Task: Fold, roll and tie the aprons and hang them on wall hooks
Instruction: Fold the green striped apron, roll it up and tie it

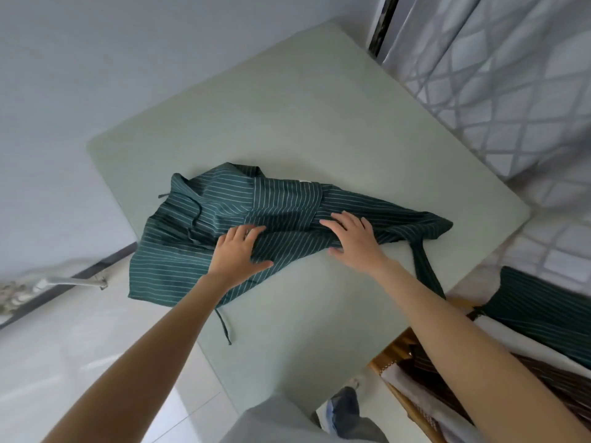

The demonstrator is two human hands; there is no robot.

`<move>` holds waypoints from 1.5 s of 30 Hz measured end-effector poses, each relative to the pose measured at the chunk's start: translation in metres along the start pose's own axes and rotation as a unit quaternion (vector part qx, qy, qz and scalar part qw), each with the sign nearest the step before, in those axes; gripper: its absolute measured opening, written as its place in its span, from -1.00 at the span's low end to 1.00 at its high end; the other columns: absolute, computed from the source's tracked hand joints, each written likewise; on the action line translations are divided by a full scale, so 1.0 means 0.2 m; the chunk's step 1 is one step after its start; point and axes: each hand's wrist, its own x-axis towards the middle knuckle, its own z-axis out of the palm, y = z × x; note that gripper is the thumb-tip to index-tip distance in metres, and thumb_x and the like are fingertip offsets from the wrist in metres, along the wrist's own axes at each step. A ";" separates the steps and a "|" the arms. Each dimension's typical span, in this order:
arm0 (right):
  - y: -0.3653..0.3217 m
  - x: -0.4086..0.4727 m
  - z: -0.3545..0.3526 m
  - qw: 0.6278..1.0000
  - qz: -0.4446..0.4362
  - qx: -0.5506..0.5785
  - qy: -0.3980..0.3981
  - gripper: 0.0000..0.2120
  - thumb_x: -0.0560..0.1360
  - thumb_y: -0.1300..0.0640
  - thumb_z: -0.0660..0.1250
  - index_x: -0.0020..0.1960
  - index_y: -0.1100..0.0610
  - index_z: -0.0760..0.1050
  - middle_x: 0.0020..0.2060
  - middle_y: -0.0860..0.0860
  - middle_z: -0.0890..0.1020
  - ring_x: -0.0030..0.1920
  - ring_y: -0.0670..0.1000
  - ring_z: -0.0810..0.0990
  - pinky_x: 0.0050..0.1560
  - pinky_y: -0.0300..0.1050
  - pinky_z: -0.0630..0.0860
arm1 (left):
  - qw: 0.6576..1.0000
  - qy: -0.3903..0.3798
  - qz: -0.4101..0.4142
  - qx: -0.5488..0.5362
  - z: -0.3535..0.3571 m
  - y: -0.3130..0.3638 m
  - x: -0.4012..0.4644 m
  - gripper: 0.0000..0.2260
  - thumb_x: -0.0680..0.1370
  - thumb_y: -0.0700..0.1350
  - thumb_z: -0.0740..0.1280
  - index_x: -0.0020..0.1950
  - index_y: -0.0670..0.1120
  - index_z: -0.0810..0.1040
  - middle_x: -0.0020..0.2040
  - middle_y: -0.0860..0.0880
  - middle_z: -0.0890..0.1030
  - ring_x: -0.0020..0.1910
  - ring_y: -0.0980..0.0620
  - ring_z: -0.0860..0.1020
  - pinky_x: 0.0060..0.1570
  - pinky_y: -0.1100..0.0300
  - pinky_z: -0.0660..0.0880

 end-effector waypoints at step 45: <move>-0.25 -0.14 -0.58 0.936 0.035 0.310 0.161 -0.91 0.48 0.18 0.39 -0.05 0.16 0.53 -0.31 -0.03 0.60 -0.54 -0.11 0.55 -0.46 -0.27 0.52 | 0.896 0.338 -0.232 -0.171 -0.50 -0.09 -0.34 -0.89 0.54 -0.04 0.31 -0.02 -0.01 0.59 -0.19 -0.02 0.66 -0.22 -0.09 0.59 -0.26 0.16 0.42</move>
